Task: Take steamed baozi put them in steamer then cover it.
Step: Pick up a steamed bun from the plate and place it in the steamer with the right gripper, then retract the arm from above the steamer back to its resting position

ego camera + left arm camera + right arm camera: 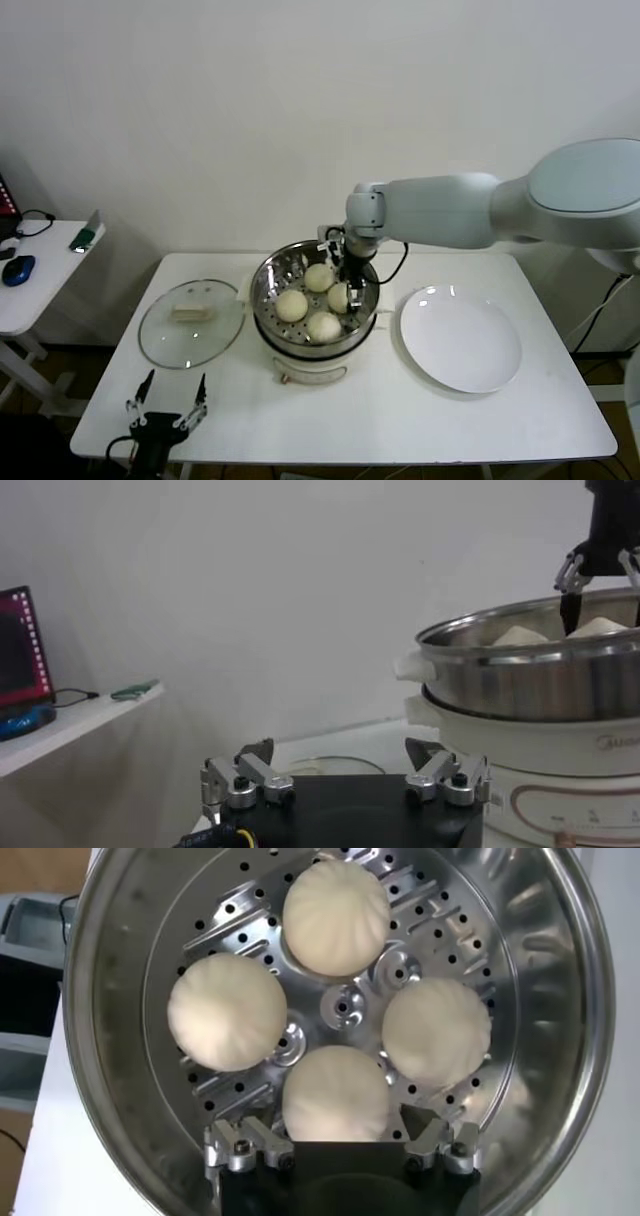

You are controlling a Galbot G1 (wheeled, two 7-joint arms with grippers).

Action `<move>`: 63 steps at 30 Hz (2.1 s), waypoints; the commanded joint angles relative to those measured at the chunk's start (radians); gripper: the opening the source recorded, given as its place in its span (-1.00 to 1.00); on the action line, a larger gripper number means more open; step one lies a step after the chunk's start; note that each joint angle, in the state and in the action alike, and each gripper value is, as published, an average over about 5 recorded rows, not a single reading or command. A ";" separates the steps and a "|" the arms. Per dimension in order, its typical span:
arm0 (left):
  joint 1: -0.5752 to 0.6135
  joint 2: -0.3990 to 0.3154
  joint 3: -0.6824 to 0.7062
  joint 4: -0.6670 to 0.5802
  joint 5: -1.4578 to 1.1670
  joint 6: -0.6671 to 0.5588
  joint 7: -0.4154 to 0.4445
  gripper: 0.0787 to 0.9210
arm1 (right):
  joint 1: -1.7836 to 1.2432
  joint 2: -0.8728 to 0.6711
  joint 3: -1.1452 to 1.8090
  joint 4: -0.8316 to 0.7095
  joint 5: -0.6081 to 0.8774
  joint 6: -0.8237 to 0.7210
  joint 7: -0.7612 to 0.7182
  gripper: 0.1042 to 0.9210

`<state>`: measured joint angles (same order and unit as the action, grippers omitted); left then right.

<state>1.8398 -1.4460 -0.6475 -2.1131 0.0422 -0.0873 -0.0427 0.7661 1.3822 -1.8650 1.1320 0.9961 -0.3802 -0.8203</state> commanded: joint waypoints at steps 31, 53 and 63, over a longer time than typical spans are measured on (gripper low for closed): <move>-0.081 0.002 -0.010 0.009 0.105 0.030 -0.007 0.77 | -0.499 -0.814 0.848 0.294 -0.055 0.451 0.572 0.76; -0.148 0.039 -0.044 0.018 0.398 0.087 -0.033 0.77 | -1.780 -0.606 2.229 0.500 -0.354 0.473 0.619 0.76; -0.185 0.089 -0.060 0.031 0.889 0.211 -0.012 0.77 | -1.994 -0.408 2.482 0.592 -0.383 0.393 0.614 0.76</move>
<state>1.6820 -1.3948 -0.7014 -2.0909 0.5027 0.0192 -0.0651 -0.8358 0.7793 0.1725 1.6226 0.6743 0.0578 -0.2197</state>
